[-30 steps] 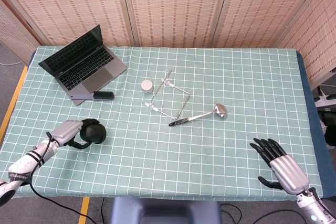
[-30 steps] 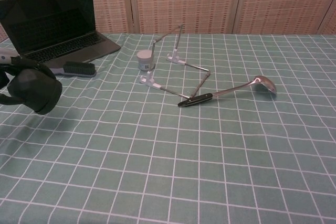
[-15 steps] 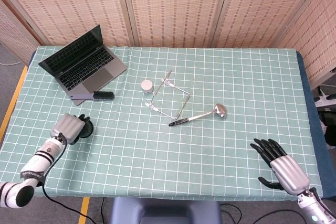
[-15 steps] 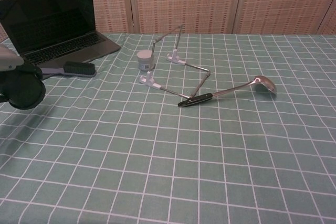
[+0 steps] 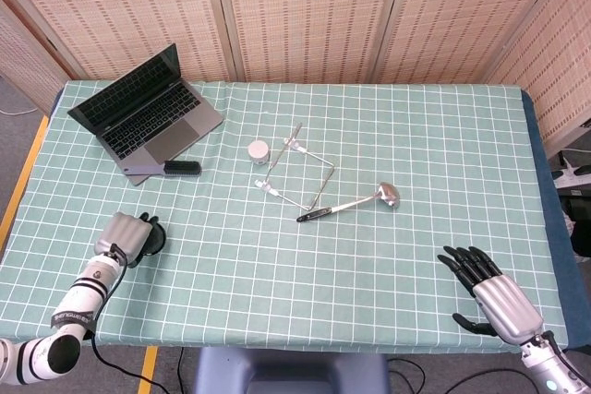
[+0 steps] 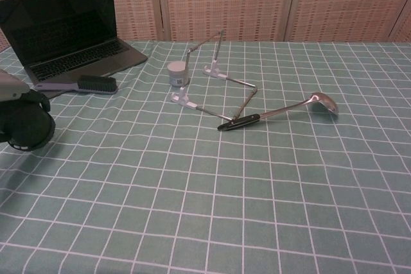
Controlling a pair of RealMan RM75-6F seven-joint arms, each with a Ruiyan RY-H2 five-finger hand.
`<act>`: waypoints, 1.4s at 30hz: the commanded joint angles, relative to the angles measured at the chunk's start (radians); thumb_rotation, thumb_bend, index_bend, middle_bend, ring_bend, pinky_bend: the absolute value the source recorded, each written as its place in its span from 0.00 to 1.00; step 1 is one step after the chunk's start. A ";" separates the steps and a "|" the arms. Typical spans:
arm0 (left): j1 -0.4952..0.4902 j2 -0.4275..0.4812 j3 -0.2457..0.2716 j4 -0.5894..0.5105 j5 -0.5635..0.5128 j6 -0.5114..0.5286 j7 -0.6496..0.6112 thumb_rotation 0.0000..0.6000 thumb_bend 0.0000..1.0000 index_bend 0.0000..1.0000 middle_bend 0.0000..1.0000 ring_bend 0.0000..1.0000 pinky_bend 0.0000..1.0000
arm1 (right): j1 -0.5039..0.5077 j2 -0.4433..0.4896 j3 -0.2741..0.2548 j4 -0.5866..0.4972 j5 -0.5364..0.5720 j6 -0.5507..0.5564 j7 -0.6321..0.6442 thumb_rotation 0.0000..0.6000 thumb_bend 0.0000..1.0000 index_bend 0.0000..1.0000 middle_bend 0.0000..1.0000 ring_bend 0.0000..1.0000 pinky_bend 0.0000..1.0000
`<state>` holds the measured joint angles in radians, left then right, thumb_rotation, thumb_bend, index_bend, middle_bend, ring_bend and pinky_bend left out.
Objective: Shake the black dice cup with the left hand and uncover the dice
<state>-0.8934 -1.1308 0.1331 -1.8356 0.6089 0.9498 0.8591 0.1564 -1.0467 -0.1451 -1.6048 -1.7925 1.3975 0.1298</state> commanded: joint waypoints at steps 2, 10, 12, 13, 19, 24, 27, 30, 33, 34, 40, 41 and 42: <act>0.016 -0.015 -0.022 0.039 0.031 -0.090 -0.109 1.00 0.67 0.88 0.98 0.74 0.81 | 0.001 0.000 -0.001 -0.001 0.001 -0.001 0.006 1.00 0.15 0.00 0.00 0.00 0.00; 0.053 -0.081 -0.023 0.159 0.166 -0.151 -0.229 1.00 0.58 0.74 0.87 0.67 0.72 | 0.004 0.000 0.000 0.003 0.004 -0.007 0.013 1.00 0.15 0.00 0.00 0.00 0.00; 0.057 -0.098 -0.016 0.179 0.182 -0.160 -0.236 1.00 0.57 0.72 0.85 0.66 0.68 | 0.005 0.000 0.000 0.003 0.003 -0.007 0.012 1.00 0.15 0.00 0.00 0.00 0.00; 0.057 -0.108 -0.012 0.190 0.190 -0.163 -0.237 1.00 0.56 0.71 0.84 0.65 0.67 | 0.004 0.000 -0.001 0.003 0.003 -0.006 0.013 1.00 0.15 0.00 0.00 0.00 0.00; 0.056 -0.139 -0.005 0.217 0.202 -0.155 -0.226 1.00 0.49 0.46 0.62 0.54 0.58 | 0.002 0.001 0.000 0.003 0.002 0.002 0.015 1.00 0.15 0.00 0.00 0.00 0.00; 0.060 -0.149 -0.007 0.219 0.210 -0.136 -0.227 1.00 0.42 0.04 0.24 0.28 0.48 | 0.004 0.001 0.001 0.004 0.003 -0.001 0.016 1.00 0.15 0.00 0.00 0.00 0.00; 0.065 -0.159 -0.014 0.225 0.218 -0.120 -0.233 1.00 0.40 0.00 0.10 0.17 0.42 | 0.004 0.001 0.001 0.004 0.003 -0.001 0.017 1.00 0.15 0.00 0.00 0.00 0.00; 0.067 -0.164 -0.021 0.234 0.225 -0.120 -0.245 1.00 0.40 0.00 0.02 0.10 0.38 | 0.003 0.002 0.001 0.003 0.002 0.001 0.017 1.00 0.15 0.00 0.00 0.00 0.00; 0.071 -0.166 -0.025 0.240 0.240 -0.118 -0.257 1.00 0.40 0.00 0.00 0.03 0.34 | 0.003 0.002 0.001 0.003 0.001 0.003 0.018 1.00 0.15 0.00 0.00 0.00 0.00; 0.073 -0.166 -0.026 0.240 0.247 -0.116 -0.261 1.00 0.39 0.00 0.00 0.02 0.33 | 0.003 0.002 0.001 0.003 0.001 0.003 0.018 1.00 0.15 0.00 0.00 0.00 0.00; 0.079 -0.155 -0.034 0.233 0.270 -0.116 -0.285 1.00 0.37 0.00 0.00 0.00 0.24 | 0.004 0.002 0.000 0.003 0.003 -0.001 0.018 1.00 0.15 0.00 0.00 0.00 0.00; 0.081 -0.155 -0.036 0.233 0.274 -0.115 -0.289 1.00 0.37 0.00 0.00 0.00 0.22 | 0.004 0.002 0.001 0.003 0.003 -0.001 0.018 1.00 0.15 0.00 0.00 0.00 0.00; 0.081 -0.153 -0.037 0.233 0.277 -0.116 -0.293 1.00 0.36 0.00 0.00 0.00 0.20 | 0.004 0.002 0.001 0.003 0.003 0.000 0.018 1.00 0.15 0.00 0.00 0.00 0.00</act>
<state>-0.8132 -1.2853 0.0971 -1.6024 0.8842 0.8336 0.5684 0.1605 -1.0446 -0.1444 -1.6018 -1.7895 1.3976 0.1478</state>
